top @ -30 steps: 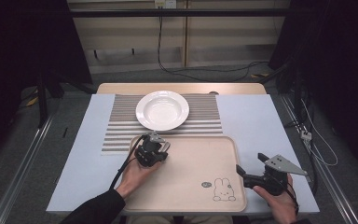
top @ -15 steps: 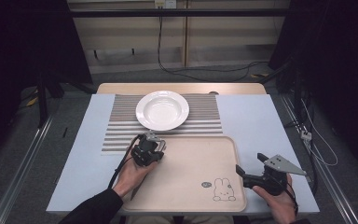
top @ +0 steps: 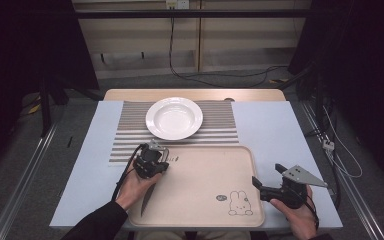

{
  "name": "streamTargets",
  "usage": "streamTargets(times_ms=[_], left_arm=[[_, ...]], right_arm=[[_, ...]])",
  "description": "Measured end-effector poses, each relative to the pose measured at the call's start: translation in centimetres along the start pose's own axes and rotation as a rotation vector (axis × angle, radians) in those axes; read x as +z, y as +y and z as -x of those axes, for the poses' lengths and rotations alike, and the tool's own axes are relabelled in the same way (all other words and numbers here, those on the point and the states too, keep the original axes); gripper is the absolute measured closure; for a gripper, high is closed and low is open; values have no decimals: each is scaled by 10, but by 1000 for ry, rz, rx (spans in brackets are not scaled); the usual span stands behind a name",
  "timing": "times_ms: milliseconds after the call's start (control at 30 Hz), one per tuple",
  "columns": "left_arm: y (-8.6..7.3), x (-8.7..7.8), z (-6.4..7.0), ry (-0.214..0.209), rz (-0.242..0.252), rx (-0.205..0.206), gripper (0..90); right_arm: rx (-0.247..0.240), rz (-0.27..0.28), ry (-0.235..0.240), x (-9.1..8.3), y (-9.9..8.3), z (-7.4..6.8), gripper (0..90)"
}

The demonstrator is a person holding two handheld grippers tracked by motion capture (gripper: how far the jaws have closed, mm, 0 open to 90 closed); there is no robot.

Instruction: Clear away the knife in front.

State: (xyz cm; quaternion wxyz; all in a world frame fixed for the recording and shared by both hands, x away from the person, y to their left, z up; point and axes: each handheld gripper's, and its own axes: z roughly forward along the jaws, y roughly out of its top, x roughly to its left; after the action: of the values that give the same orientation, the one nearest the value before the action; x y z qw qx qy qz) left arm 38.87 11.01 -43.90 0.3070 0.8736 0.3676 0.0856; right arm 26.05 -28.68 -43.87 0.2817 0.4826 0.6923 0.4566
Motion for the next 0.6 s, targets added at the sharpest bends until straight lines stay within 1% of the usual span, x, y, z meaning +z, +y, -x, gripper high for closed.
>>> streamTargets(times_ms=[67,200,267,300,333,467,600], left_arm=[[-3,-3,-2,5,-4,7,900],[-10,-8,-8,5,6,-29,900],[-14,-11,-11,10,10,-38,900],[-16,-12,-13,6,16,-54,900],[-17,-13,-15,7,18,-61,900],[-20,-16,-19,11,22,-82,900],[-23,-18,-22,19,20,-90,900]], right_arm=[[0,0,-1,0,0,0,67],[1,0,-1,0,0,0,67],[1,-1,-2,0,0,0,67],[-1,-1,-4,0,0,0,66],[-1,-1,-4,0,0,-1,67],[0,-1,-4,0,0,0,67],[-1,-1,-3,0,0,0,67]])
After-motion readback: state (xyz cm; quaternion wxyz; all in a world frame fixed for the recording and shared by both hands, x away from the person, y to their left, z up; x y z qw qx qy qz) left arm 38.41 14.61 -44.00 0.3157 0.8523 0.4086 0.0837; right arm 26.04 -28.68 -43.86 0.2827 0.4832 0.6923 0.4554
